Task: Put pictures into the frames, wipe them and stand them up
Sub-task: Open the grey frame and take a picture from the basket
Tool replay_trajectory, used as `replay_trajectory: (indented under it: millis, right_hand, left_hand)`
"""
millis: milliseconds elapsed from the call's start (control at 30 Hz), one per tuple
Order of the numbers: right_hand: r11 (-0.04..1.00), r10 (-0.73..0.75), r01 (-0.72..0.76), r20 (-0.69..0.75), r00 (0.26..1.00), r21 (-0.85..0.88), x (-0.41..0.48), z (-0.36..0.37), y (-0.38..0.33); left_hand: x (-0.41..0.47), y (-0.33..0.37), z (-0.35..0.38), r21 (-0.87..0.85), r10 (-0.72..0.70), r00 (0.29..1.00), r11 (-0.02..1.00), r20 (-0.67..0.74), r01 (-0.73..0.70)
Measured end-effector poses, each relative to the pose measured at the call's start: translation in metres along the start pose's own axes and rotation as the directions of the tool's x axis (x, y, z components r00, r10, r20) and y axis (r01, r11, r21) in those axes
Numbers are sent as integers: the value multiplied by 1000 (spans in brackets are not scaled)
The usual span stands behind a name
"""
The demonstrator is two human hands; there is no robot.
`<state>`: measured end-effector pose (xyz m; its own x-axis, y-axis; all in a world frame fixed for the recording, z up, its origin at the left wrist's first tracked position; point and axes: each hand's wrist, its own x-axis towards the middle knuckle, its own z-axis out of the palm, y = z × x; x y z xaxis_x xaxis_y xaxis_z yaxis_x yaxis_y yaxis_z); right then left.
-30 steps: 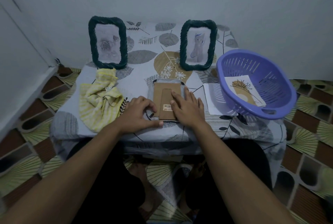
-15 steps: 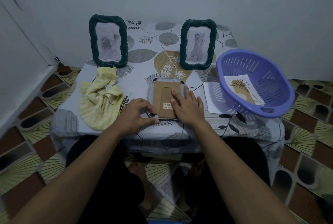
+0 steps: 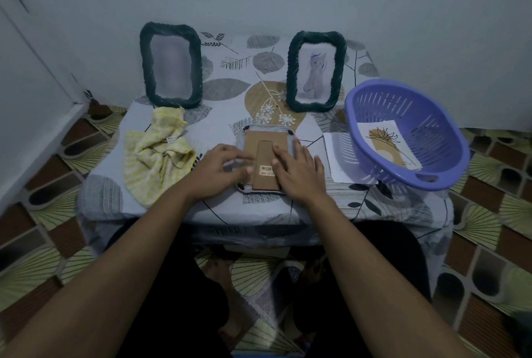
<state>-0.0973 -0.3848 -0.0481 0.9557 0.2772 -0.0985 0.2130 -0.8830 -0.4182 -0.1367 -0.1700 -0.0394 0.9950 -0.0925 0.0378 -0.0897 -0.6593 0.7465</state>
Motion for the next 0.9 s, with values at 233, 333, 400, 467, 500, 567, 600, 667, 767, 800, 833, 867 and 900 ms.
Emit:
replay_trajectory:
  millis: [233,333,400,467,500,567,600,667,767,800,833,867,900]
  right_hand:
    - [1000,1,-1,-5,1000,9,-1,0,-1]
    - [1000,-1,1,-9,1000,10,-1,0,-2]
    - [1000,-3,3,-13,1000,10,-1,0,-2]
    - [1000,-4,4,-18,1000,8,-1,1,-2]
    - [1000,-3,4,-22,1000,8,-1,1,-2]
    - [1000,-2,2,-28,1000,5,-1,1,-2]
    - [1000,-1,2,-24,1000,4,-1,1,-2]
    - [1000,0,0,-2,1000,3,-1,-1,-3]
    - [1000,-11,10,63,998,11,1,-7,-3]
    - [1000,-25,24,85,996,11,1,-12,-2]
    - [999,-40,39,99,994,8,1,-17,0]
    - [999,-54,54,101,993,6,1,-23,2]
    - [998,-63,62,93,994,9,-1,-28,4]
  left_hand:
    - [22,9,23,444,-244,969,863,-47,239]
    - [25,7,30,536,-279,960,806,-33,253]
    - [26,6,31,550,-280,959,795,-42,256]
    - [25,6,31,557,-269,962,791,-54,253]
    - [25,6,31,557,-266,962,791,-58,252]
    - [25,5,31,551,-266,962,794,-64,257]
    - [25,6,31,548,-266,962,795,-68,259]
    - [25,6,31,544,-260,962,798,-77,259]
    - [25,5,31,540,-258,962,799,-90,265]
    - [25,4,31,540,-257,962,799,-93,266]
    - [25,4,32,541,-255,962,798,-96,265]
    - [25,3,32,542,-252,963,798,-100,265]
    - [26,2,32,542,-250,963,797,-103,266]
